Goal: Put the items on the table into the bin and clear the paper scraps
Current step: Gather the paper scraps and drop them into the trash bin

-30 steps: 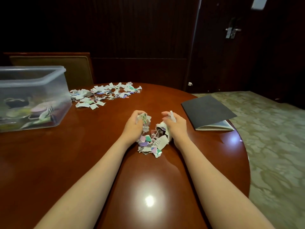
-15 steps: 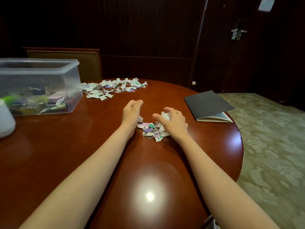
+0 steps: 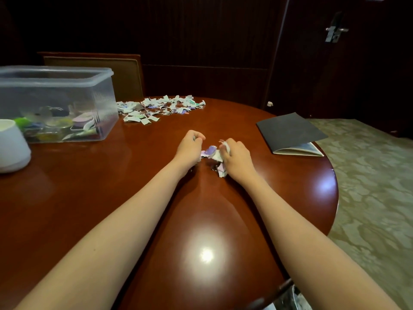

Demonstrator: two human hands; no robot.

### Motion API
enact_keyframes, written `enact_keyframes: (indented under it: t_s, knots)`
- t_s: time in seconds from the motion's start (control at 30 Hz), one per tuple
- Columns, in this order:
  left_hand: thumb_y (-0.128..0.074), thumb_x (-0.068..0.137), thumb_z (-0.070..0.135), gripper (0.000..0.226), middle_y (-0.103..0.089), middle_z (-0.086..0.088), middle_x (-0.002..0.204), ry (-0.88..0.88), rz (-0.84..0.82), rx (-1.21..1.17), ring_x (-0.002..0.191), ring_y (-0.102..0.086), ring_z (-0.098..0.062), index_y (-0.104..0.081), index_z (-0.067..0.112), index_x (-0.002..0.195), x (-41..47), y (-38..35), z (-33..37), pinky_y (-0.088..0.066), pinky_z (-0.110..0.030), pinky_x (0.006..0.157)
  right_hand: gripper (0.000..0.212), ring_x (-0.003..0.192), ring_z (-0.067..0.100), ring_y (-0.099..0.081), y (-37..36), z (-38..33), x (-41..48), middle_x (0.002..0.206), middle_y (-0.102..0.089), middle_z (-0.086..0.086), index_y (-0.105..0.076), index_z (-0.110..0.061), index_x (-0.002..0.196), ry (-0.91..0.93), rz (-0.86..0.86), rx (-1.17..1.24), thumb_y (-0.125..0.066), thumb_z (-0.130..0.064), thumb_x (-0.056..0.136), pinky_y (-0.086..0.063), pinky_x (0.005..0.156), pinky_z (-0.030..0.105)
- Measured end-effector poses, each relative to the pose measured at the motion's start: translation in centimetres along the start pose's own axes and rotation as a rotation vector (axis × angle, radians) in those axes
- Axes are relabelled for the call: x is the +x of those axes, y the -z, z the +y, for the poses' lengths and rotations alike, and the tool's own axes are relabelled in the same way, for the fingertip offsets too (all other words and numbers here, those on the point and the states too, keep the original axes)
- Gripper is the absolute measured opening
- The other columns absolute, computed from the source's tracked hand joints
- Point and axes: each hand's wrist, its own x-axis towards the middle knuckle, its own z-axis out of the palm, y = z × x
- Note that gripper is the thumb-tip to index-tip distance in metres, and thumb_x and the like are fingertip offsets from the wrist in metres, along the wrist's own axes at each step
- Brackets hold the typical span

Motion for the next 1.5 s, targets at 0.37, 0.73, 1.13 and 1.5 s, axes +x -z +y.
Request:
enact_keyframes:
  t_s: [0.37, 0.73, 1.13, 1.5]
  knots:
    - [-0.036, 0.095, 0.052, 0.034, -0.051, 0.012, 0.084, -0.127, -0.183, 0.025, 0.074, -0.046, -0.003, -0.05, 0.022, 0.1, -0.2, -1.5, 1.4, -0.037, -0.018, 0.061, 0.054, 0.127, 0.026, -0.047, 1.2, 0.0, 1.2, 0.139, -0.048, 0.013, -0.037, -0.008, 0.141, -0.423, 0.09, 0.832, -0.029, -0.042, 0.1, -0.039, 0.102, 0.035]
    - [-0.045, 0.094, 0.033, 0.025, -0.048, 0.002, 0.094, 0.194, -0.049, -0.465, 0.094, -0.045, -0.016, -0.053, 0.014, 0.109, -0.9, -4.0, 3.8, -0.039, -0.033, 0.082, 0.04, 0.107, 0.025, -0.056, 1.8, -0.7, 1.0, 0.116, -0.058, 0.01, -0.046, -0.007, 0.128, -0.568, 0.129, 1.068, -0.041, -0.031, 0.097, -0.046, 0.095, 0.04]
    - [-0.035, 0.099, 0.029, 0.029, -0.038, 0.002, 0.068, 0.283, 0.052, -0.909, 0.059, -0.035, -0.011, -0.046, 0.017, 0.075, -2.0, -2.6, 5.3, -0.035, -0.023, 0.055, 0.042, 0.058, 0.011, -0.041, 2.9, -5.5, 0.1, 0.064, -0.043, 0.0, -0.042, -0.015, 0.062, -0.622, 0.135, 1.529, -0.032, -0.033, 0.099, -0.034, 0.055, 0.024]
    - [-0.025, 0.102, 0.016, 0.038, -0.041, -0.006, 0.144, -0.213, 0.091, 0.071, 0.136, -0.032, -0.021, -0.048, 0.016, 0.132, -2.8, -3.1, 5.1, -0.028, -0.033, 0.108, 0.027, 0.103, 0.023, -0.052, 3.8, -8.0, -1.7, 0.098, -0.058, -0.002, -0.052, -0.021, 0.093, -0.632, 0.03, 1.523, -0.028, -0.017, 0.102, -0.036, 0.104, 0.037]
